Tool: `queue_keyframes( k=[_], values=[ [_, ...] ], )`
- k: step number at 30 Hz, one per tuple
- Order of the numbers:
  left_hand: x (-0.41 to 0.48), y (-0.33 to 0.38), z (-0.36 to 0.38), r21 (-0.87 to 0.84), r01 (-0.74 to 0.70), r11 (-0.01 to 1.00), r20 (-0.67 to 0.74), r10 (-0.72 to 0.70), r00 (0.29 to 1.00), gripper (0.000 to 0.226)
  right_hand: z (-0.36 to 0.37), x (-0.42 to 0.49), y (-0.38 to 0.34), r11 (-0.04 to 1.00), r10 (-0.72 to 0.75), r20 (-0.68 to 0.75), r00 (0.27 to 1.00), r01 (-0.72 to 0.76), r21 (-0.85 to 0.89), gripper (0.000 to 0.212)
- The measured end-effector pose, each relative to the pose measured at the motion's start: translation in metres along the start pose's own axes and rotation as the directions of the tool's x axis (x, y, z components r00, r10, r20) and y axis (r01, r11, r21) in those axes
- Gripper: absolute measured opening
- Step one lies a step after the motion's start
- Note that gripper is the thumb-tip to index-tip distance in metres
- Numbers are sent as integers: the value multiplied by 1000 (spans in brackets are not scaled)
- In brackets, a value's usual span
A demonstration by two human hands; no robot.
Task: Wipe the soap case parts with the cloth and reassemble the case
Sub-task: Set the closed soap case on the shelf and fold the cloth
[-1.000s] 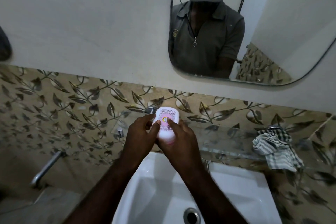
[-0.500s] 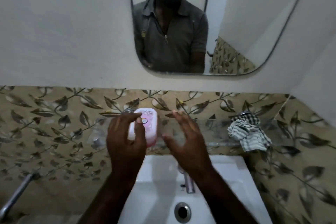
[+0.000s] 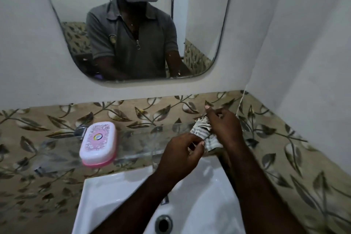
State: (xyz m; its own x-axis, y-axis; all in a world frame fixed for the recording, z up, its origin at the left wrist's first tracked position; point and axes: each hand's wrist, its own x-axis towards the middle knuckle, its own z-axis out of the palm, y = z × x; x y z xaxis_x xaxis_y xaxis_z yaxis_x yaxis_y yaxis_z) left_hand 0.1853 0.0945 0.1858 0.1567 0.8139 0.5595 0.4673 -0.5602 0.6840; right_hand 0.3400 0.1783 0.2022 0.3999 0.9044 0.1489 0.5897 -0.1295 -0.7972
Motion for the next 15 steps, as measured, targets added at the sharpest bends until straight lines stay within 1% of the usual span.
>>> queue_keyframes(
  k=[3,5,7,9,10,11,12,13,14,15],
  values=[
    [0,-2,5,38,12,999,-39,-10,999,15,-5,8,0,1000,-14,129,992,13,13,39],
    [1,0,6,58,6,998,-84,-1,996,15,-16,11,0,998,-49,209,977,41,40,29],
    [2,1,6,40,39,998,-151,-33,988,12,-31,2,-4,988,-86,262,961,49,147,35],
    [5,2,1,-59,125,990,-235,-136,963,11,-47,-12,-5,942,-165,301,939,60,329,45],
    [7,4,-3,-133,178,975,-251,-207,946,18,-56,-20,-5,908,-213,319,924,67,415,46],
    [9,7,-6,-203,223,954,-218,-266,939,31,-65,-30,-4,870,-253,333,908,63,490,46],
    [12,10,-8,-272,265,925,-121,-306,944,45,-74,-38,-5,828,-289,343,894,54,558,43],
    [15,15,-8,-356,317,879,19,-332,943,56,-83,-46,-5,793,-321,340,884,55,607,39],
    [16,20,-8,-444,375,814,161,-340,927,62,-89,-51,-5,768,-341,326,882,62,637,36],
    [17,22,-5,-513,424,746,278,-323,905,59,-93,-55,-5,752,-355,311,882,71,655,34]
  ],
)
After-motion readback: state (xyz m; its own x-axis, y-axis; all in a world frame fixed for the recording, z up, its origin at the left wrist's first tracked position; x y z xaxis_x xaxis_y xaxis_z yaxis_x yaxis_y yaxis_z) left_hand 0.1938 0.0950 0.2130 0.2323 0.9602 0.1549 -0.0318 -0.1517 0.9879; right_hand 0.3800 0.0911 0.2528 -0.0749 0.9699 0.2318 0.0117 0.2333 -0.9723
